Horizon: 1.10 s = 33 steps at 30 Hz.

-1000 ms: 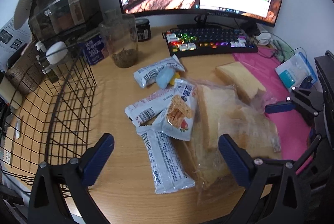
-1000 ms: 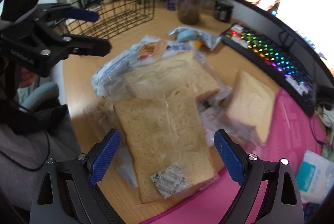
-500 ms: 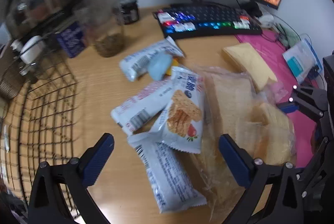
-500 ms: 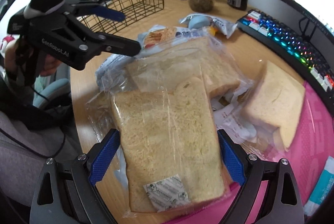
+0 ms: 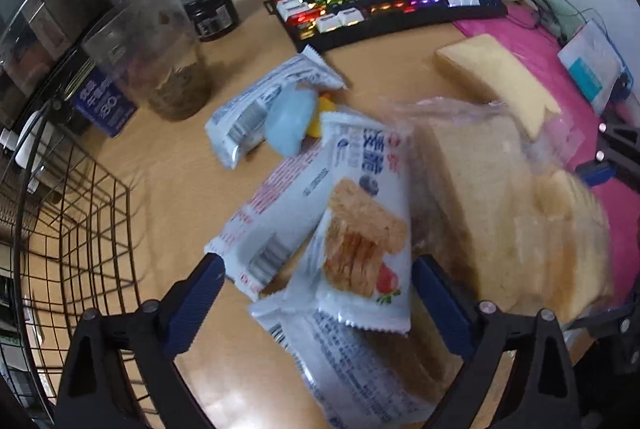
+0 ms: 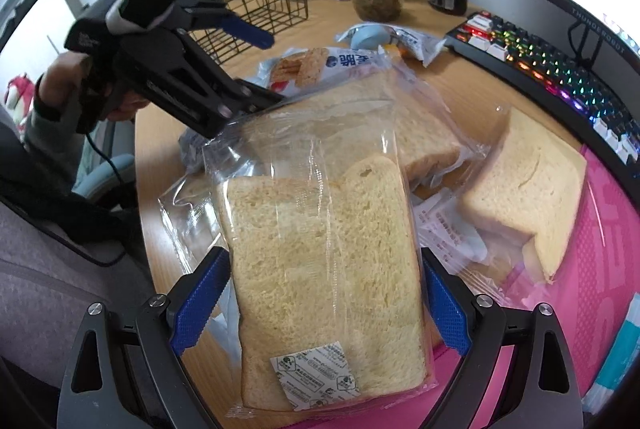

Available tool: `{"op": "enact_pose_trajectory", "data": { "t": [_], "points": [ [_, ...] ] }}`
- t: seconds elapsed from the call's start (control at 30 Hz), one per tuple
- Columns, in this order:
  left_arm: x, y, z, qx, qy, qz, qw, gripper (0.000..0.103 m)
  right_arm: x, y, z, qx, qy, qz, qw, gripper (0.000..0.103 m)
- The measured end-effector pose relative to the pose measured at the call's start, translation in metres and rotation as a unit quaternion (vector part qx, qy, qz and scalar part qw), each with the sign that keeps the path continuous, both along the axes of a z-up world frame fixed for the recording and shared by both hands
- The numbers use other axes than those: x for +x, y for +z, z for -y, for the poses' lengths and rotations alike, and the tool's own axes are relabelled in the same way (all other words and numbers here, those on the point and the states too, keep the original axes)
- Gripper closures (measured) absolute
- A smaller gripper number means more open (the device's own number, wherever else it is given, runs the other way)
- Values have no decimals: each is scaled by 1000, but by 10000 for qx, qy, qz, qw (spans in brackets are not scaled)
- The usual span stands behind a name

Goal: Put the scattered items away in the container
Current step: 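Grasp the oat-crisp snack bar packet with the left tool while the right tool holds the bread bag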

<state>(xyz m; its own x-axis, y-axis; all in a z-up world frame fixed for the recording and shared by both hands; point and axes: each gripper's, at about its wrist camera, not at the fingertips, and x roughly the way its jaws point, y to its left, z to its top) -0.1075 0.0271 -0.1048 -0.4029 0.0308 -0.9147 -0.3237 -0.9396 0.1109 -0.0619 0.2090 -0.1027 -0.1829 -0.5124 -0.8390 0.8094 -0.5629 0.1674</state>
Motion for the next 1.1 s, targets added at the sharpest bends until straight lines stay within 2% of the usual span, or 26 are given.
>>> {"op": "enact_pose_trajectory", "data": {
  "t": [0.07, 0.17, 0.23, 0.4, 0.53, 0.67, 0.7, 0.77, 0.8, 1.0, 1.1],
  "points": [
    [-5, -1, -2, 69, 23, -18, 10000, 10, 0, 0, 0, -9, 5, -23, 10000, 10],
    [-12, -5, -4, 296, 35, 32, 9996, 22, 1, 0, 1, -1, 30, -73, 10000, 10],
    [-15, -7, -8, 229, 22, 50, 9997, 29, 1, -1, 2, 5, 66, -108, 9999, 9],
    [-19, -7, -12, 96, -66, 66, 9999, 28, 4, -2, 6, 98, 161, -255, 9995, 9],
    [-22, -9, -11, 87, 30, 50, 9999, 21, 7, -2, 7, 103, 152, -302, 9994, 9],
    [-24, -10, -10, 77, 34, 49, 10000, 20, 7, -2, 5, 59, 134, -300, 9994, 9],
    [-23, -9, -9, 84, 24, 36, 10000, 22, 7, -2, 5, 60, 135, -306, 9994, 9],
    [-21, -6, -6, 148, 29, -27, 9999, 33, 8, -2, 5, 81, 140, -322, 9994, 9],
    [-20, -4, -3, 217, 47, -38, 9997, 47, 8, -2, 5, 92, 144, -327, 9993, 9],
    [-17, 0, 7, 415, 105, 0, 9991, 57, 5, -2, 4, 32, 121, -293, 9995, 9],
    [-15, 1, 10, 504, 113, 4, 9987, 60, 4, -2, 4, -12, 74, -257, 9996, 9]
  ]
}}
